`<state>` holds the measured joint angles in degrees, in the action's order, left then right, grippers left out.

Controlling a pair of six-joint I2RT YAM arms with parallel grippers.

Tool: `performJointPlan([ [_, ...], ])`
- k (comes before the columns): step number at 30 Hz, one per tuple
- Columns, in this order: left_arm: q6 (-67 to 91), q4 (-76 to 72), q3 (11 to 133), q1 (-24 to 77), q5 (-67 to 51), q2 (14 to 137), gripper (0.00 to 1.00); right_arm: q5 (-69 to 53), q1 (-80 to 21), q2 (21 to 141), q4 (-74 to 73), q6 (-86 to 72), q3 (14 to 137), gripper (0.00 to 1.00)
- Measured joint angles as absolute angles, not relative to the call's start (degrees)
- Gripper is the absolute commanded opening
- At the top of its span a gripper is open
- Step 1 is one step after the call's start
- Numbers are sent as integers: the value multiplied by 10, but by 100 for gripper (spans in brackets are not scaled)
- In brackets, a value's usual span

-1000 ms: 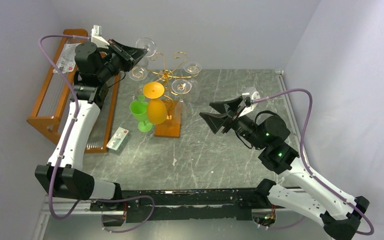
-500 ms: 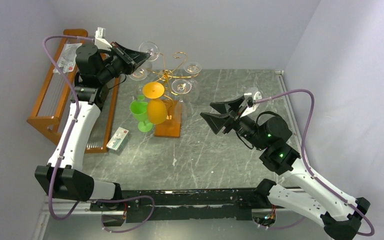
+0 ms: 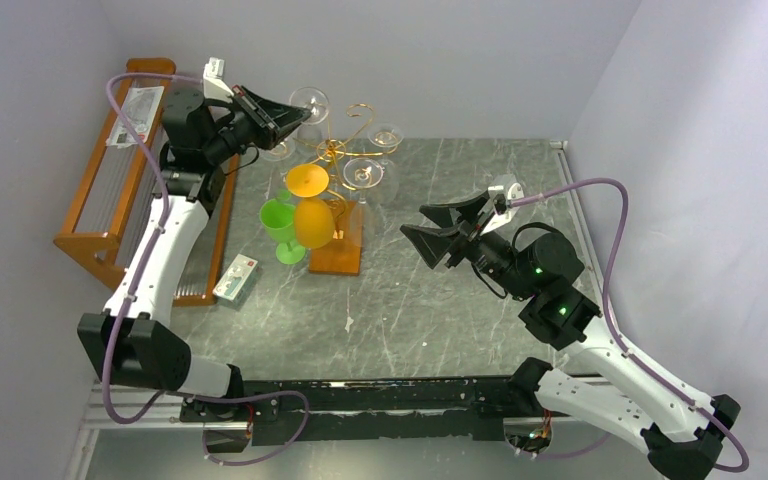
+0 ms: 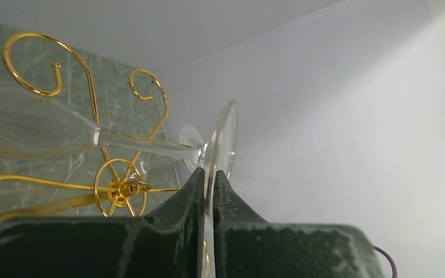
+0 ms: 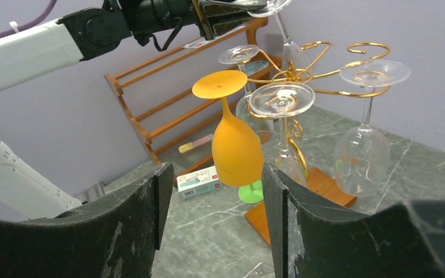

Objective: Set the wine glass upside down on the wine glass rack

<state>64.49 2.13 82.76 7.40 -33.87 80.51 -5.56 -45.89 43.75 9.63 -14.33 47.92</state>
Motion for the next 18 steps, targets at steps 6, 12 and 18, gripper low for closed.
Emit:
performJointPlan([
  [6,686,-29,835,74,-371,852,5,-56,-459,439,98,-143,479,61],
  [12,707,-42,870,74,-385,906,5,-56,-459,449,100,-143,479,61],
  [18,717,-42,919,72,-404,947,5,-56,-459,451,100,-139,479,61],
])
